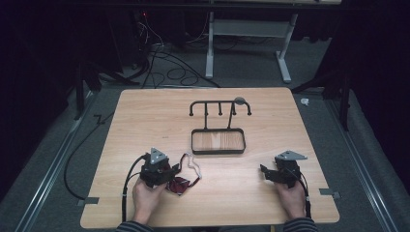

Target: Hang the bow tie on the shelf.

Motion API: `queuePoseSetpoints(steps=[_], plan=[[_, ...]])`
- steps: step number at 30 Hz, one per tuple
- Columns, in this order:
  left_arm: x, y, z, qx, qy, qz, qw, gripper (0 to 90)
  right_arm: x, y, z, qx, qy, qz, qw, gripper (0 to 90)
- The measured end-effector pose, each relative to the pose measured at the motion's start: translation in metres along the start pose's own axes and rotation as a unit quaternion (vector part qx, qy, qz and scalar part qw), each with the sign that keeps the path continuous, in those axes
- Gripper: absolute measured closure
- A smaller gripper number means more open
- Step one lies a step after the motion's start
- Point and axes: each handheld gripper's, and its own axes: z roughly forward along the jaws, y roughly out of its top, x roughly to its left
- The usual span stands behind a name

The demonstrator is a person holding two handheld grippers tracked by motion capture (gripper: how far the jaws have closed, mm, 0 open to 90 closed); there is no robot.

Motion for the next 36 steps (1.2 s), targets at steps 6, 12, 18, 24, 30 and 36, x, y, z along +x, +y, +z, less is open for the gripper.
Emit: queuePoseSetpoints(steps=[6, 12, 18, 24, 30, 36], plan=[[-0.001, 0.000, 0.015, 0.016, -0.010, -0.001, 0.9998, 54.0, 0.000, 0.000, 0.000, 0.000, 0.000, 0.000, 1.0000, 31.0], [-0.002, -0.001, 0.027, 0.037, -0.017, -0.002, 0.9992, 60.8, 0.000, 0.000, 0.000, 0.000, -0.001, 0.000, 1.0000, 31.0], [-0.005, -0.003, 0.036, 0.055, -0.019, 0.009, 0.9983, 73.1, 0.000, 0.000, 0.000, 0.000, -0.001, -0.001, 1.0000, 31.0], [-0.003, -0.003, 0.035, 0.062, -0.023, 0.008, 0.9978, 86.5, 0.000, 0.000, 0.000, 0.000, 0.000, -0.001, 1.0000, 31.0], [-0.002, -0.003, 0.034, 0.065, -0.025, 0.009, 0.9976, 89.4, 0.000, 0.000, 0.000, 0.000, 0.000, 0.000, 1.0000, 31.0], [-0.004, -0.003, 0.031, 0.062, -0.028, 0.015, 0.9976, 89.4, 0.000, 0.000, 0.000, 0.000, 0.000, -0.001, 1.0000, 30.9]])
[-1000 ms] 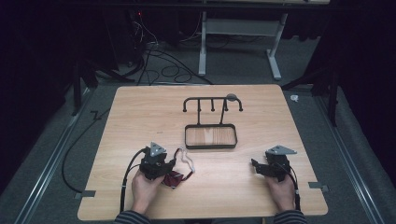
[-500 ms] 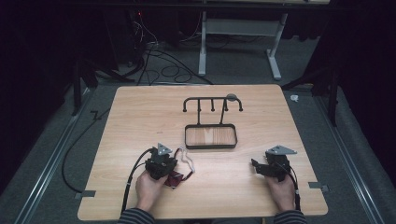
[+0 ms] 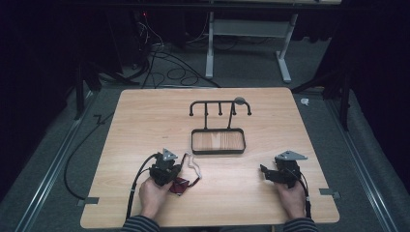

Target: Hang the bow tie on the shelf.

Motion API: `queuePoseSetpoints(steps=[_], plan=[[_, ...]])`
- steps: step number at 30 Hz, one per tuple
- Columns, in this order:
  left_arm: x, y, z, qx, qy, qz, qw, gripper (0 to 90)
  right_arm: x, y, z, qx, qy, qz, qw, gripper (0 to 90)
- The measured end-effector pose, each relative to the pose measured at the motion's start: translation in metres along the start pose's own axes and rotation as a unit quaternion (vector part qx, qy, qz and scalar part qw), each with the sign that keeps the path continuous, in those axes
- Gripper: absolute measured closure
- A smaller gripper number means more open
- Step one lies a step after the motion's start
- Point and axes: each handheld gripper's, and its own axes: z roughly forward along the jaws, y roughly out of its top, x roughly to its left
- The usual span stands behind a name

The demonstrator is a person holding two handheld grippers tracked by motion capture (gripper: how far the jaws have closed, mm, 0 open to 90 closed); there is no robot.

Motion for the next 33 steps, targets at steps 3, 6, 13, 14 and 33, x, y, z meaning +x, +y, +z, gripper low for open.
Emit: queuePoseSetpoints(steps=[3, 6, 13, 14, 33], plan=[[-0.003, 0.001, -0.004, -0.011, 0.000, 0.002, 0.9999, 89.5, 0.000, 0.000, 0.000, 0.000, 0.000, 0.000, 1.0000, 30.9], [-0.004, 0.002, -0.009, -0.019, 0.001, 0.005, 0.9998, 89.5, 0.000, 0.000, 0.000, 0.000, 0.000, 0.001, 1.0000, 30.9], [-0.005, 0.003, -0.024, -0.040, 0.008, 0.013, 0.9991, 89.5, 0.000, 0.000, 0.000, 0.000, 0.000, 0.001, 1.0000, 30.9], [-0.006, 0.004, -0.027, -0.044, 0.010, 0.014, 0.9989, 89.5, 0.000, 0.000, 0.000, 0.000, 0.000, 0.000, 1.0000, 30.9], [-0.024, 0.036, -0.074, -0.118, 0.011, 0.057, 0.9913, 89.5, 0.000, 0.000, 0.000, 0.000, 0.001, 0.000, 1.0000, 30.8]])
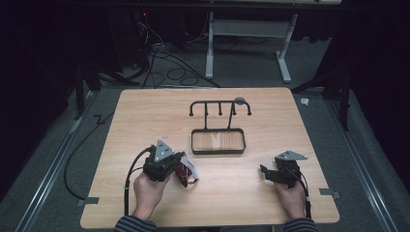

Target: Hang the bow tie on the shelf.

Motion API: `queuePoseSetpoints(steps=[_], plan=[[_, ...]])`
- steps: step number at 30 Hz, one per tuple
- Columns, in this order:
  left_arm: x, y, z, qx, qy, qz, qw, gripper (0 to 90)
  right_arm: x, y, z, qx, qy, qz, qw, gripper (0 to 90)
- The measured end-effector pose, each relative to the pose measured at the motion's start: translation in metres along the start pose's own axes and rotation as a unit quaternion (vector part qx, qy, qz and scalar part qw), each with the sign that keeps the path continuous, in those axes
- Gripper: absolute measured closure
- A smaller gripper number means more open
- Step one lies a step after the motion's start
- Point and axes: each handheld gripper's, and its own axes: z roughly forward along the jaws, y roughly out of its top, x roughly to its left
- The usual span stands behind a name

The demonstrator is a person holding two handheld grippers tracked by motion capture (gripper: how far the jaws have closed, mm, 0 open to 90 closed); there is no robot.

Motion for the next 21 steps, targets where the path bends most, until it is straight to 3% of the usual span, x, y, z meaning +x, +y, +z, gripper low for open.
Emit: queuePoseSetpoints(steps=[21], plan=[[-0.007, 0.035, -0.003, -0.027, -0.028, 0.024, 0.9989, 89.5, 0.000, 0.000, 0.000, 0.000, 0.001, 0.000, 1.0000, 30.8]])
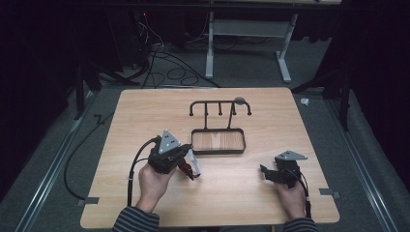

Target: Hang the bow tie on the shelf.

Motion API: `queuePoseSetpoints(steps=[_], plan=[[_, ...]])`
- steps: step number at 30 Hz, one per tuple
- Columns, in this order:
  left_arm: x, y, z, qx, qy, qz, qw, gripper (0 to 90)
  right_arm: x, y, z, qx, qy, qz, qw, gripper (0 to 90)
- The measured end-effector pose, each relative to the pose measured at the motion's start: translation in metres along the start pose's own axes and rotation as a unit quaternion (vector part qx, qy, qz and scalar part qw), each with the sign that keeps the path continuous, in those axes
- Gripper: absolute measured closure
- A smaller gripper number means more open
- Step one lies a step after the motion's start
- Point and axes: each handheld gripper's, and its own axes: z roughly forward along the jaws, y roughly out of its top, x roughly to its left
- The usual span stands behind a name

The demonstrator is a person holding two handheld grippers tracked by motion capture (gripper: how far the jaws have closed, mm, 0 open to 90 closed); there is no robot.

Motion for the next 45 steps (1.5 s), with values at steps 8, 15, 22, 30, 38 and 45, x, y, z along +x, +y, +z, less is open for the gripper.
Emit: queuePoseSetpoints(steps=[8, 15, 22, 30, 38, 45], plan=[[-0.001, 0.014, 0.004, -0.015, -0.017, 0.001, 0.9998, 89.4, 0.000, 0.000, 0.000, 0.000, 0.000, 0.001, 1.0000, 30.7], [-0.002, 0.020, 0.011, -0.015, -0.023, 0.004, 0.9996, 89.3, 0.000, 0.000, 0.000, 0.000, 0.000, 0.000, 1.0000, 30.8], [-0.001, 0.026, 0.019, -0.019, -0.035, 0.002, 0.9992, 89.3, 0.000, 0.000, 0.000, 0.000, 0.000, -0.001, 1.0000, 30.8], [-0.002, 0.040, 0.024, -0.027, -0.046, 0.006, 0.9985, 89.3, 0.000, 0.000, 0.000, 0.001, 0.000, -0.001, 1.0000, 30.7], [-0.001, 0.054, 0.027, -0.032, -0.056, 0.009, 0.9979, 89.4, 0.000, 0.000, 0.000, 0.001, 0.001, -0.001, 1.0000, 30.8], [0.000, 0.060, 0.032, -0.031, -0.062, 0.005, 0.9976, 89.4, 0.000, 0.000, 0.000, 0.001, 0.001, -0.001, 1.0000, 30.8]])
